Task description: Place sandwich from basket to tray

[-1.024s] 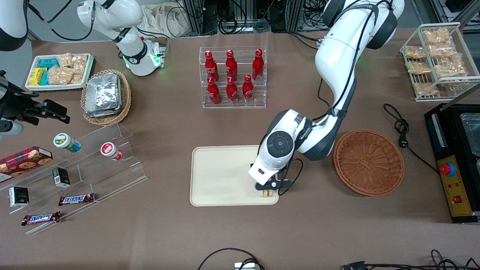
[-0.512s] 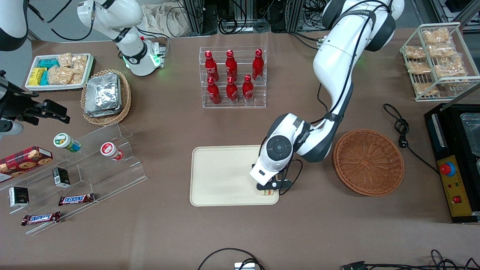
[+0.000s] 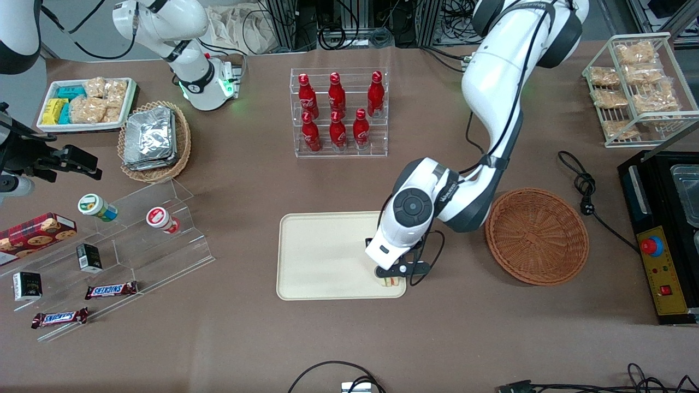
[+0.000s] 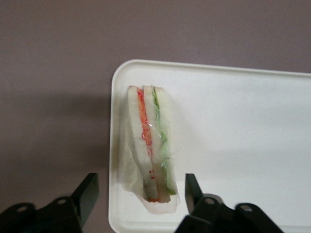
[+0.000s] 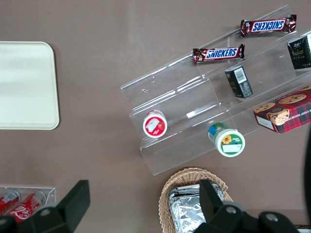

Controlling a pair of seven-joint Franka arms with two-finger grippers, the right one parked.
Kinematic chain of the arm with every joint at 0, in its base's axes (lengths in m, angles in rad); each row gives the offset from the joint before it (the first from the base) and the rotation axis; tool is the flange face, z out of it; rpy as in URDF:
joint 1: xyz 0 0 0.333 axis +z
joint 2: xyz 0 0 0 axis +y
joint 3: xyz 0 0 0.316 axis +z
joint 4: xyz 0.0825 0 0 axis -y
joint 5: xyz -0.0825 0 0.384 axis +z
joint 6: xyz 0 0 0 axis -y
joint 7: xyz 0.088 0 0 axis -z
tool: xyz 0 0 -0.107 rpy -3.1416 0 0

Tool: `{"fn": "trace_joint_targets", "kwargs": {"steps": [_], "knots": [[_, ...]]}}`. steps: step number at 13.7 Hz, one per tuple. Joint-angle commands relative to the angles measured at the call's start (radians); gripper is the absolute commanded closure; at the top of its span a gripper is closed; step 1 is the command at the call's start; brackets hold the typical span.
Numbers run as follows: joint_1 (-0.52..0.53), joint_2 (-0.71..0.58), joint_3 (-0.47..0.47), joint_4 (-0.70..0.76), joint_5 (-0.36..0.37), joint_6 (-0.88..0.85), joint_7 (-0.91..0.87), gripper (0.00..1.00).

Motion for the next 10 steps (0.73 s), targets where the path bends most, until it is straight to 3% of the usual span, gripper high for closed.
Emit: {"fn": "trace_joint_targets", "kwargs": {"steps": [1,3,7,10], "knots": [[0.044,-0.114,0.005,-0.040,-0.005,-0.104,-0.006,0.00],[0.083,-0.189,0.003,-0.091,-0.005,-0.156,0.005,0.00],[0.130,-0.489,0.003,-0.414,-0.007,-0.151,0.033,0.00],[0.213,-0.661,0.003,-0.575,-0.033,-0.154,0.218,0.00]]}}
